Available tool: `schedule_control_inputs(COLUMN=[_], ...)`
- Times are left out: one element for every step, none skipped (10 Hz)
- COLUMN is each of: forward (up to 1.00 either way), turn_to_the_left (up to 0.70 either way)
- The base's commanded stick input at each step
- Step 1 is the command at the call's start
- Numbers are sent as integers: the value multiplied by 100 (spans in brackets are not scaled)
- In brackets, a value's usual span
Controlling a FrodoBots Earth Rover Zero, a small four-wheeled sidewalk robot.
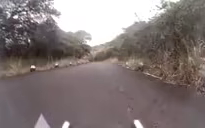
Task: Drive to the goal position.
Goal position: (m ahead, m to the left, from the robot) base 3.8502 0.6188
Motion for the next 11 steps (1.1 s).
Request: schedule_control_inputs(forward=[50,50,50,50,50,50,50,50,50,50,50], turn_to_the_left=[-50,-50,-50,-50,-25,0,0,0,0,0,0])
